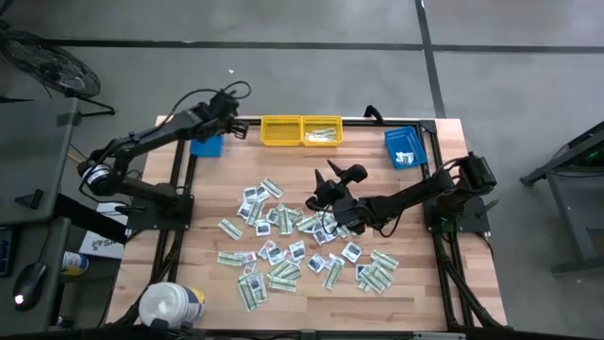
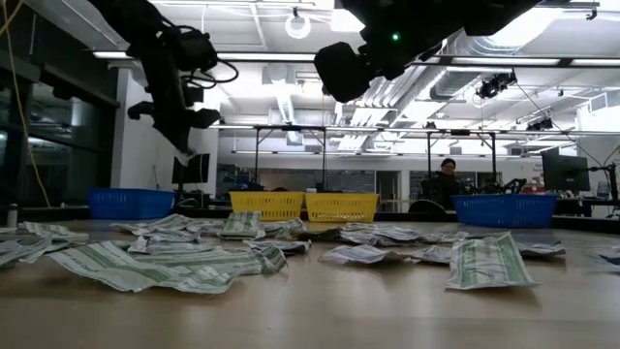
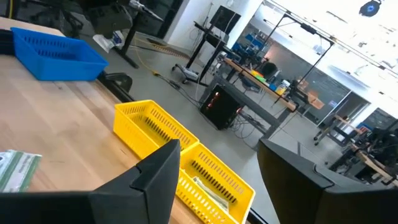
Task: Pick & Place First Aid Supplies
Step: Put the blue alcohol pad into the left blue bin, then put the black towelette pack into the right blue bin
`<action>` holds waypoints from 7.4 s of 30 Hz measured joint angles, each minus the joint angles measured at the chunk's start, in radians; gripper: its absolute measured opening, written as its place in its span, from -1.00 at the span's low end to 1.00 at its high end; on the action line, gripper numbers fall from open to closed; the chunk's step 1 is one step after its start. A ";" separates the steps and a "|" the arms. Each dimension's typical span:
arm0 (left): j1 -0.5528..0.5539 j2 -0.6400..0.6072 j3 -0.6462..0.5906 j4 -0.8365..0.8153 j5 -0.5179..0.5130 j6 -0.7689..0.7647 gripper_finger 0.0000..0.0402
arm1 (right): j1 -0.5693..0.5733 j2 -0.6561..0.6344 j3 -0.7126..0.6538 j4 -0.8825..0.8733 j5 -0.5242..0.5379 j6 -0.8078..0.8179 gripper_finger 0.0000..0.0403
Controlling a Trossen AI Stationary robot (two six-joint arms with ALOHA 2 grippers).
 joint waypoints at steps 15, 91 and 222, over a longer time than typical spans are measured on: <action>-0.004 0.031 0.000 -0.237 -0.151 -0.191 -1.00 | 0.000 0.000 0.000 -0.035 -0.045 0.067 0.04; -0.305 0.084 -0.316 0.049 0.586 0.145 -0.23 | 0.001 0.001 0.000 -0.245 -0.112 0.214 0.04; -0.653 -0.089 -0.255 0.697 0.156 0.291 -1.00 | -0.289 0.001 0.000 -0.056 -0.999 0.387 -0.93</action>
